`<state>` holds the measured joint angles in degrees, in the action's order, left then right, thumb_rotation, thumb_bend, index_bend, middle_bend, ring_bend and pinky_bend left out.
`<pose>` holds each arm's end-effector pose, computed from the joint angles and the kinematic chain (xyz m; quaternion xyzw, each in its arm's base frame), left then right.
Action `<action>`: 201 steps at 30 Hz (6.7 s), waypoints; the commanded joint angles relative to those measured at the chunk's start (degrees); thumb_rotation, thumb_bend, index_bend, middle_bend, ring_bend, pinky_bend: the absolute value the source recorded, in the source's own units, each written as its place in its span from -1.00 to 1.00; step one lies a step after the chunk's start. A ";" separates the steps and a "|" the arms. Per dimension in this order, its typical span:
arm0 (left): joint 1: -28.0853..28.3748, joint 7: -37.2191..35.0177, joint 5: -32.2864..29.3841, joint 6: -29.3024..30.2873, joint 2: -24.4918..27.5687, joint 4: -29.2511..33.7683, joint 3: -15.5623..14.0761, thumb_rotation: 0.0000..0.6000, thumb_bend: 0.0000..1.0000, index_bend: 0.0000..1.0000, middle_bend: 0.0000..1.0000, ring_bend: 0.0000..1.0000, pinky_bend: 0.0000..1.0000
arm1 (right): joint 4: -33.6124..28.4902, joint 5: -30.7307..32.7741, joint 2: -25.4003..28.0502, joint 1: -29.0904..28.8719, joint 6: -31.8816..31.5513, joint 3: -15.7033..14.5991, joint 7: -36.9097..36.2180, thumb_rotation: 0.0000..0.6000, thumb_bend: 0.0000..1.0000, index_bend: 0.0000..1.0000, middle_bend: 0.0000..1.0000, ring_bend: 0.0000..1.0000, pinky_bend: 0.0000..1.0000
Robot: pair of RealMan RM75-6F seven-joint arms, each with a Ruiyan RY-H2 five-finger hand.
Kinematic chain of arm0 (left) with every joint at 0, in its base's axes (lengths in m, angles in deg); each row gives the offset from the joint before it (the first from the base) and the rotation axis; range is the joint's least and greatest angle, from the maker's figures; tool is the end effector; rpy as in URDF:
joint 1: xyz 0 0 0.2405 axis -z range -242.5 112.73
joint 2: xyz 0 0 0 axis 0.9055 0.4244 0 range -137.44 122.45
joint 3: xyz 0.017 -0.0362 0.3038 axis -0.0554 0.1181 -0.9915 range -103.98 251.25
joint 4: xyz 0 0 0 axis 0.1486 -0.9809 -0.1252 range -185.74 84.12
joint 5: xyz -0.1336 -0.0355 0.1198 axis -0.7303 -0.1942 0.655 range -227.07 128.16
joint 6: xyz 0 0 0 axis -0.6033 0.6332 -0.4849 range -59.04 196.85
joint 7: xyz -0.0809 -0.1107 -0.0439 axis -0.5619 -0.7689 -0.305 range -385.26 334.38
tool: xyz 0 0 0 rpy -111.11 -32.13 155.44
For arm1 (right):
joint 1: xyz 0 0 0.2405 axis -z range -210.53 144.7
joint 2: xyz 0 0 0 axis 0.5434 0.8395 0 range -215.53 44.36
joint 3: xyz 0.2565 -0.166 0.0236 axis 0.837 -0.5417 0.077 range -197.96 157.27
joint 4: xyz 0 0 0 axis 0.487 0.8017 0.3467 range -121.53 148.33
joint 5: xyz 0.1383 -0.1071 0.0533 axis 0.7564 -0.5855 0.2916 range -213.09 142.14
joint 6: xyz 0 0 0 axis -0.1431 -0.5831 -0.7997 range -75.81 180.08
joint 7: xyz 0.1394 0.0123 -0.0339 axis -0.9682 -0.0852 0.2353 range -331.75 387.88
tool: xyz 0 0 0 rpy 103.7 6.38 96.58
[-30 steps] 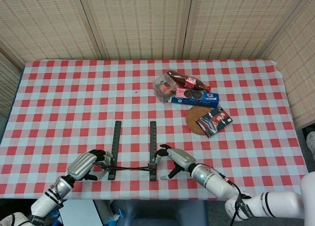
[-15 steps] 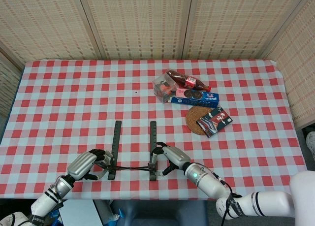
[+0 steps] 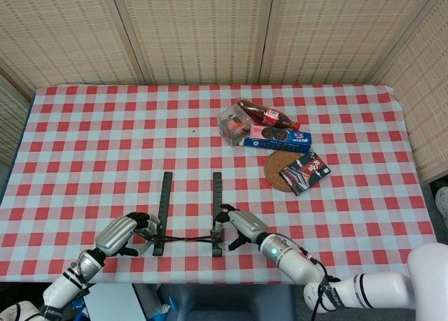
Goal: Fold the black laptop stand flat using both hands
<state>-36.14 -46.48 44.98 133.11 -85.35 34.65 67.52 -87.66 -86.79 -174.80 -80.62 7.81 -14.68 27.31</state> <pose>-0.2690 0.2644 0.0548 -0.7226 -0.4916 -0.4108 0.2595 -0.1343 -0.3067 -0.0386 0.6800 -0.6323 0.3358 0.1586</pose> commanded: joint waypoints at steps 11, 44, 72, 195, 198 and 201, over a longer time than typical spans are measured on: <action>0.26 -0.02 0.06 -0.19 -0.11 -0.08 0.07 0.99 -0.15 0.03 -0.43 -0.51 -0.51 | -0.60 0.44 -0.09 0.62 -0.12 0.14 1.28 1.00 -0.38 0.14 -0.37 -0.93 -0.76; -1.56 1.36 2.62 4.91 7.55 4.75 -1.47 0.74 -0.15 -0.63 -0.64 -0.74 -0.57 | -0.66 -7.33 -1.43 3.12 -6.18 5.19 0.32 1.00 -0.80 -0.88 -0.74 -0.90 -0.76; 3.84 7.28 0.31 0.24 8.80 -4.14 5.15 1.00 -0.16 -0.69 -0.65 -0.75 -0.59 | 4.95 -28.72 2.81 4.65 -16.63 1.46 6.94 1.00 -0.81 -1.00 -1.00 -1.00 -1.00; 15.67 5.07 -4.76 -12.73 -11.64 -24.18 4.23 1.00 -0.47 -1.00 -1.00 -1.00 -0.67 | 50.35 -50.16 -27.38 -1.11 -23.43 -5.07 11.87 1.00 -1.00 -1.00 -1.00 -1.00 -1.00; 14.55 6.18 -6.43 -12.20 -10.05 -23.22 4.77 1.00 -0.47 -1.00 -1.00 -1.00 -0.67 | 46.82 -50.70 -24.24 -1.99 -22.57 -5.36 11.61 1.00 -1.00 -1.00 -1.00 -1.00 -1.00; 12.96 7.38 -8.17 -10.78 -7.93 -21.93 5.44 1.00 -0.47 -1.00 -1.00 -1.00 -0.67 | 41.03 -51.51 -19.03 -4.15 -19.92 -5.62 10.91 1.00 -1.00 -1.00 -1.00 -1.00 -1.00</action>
<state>-22.24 -39.92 37.78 121.46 -94.38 11.91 72.48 -42.07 -137.48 -198.06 -82.87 -14.38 -19.94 38.96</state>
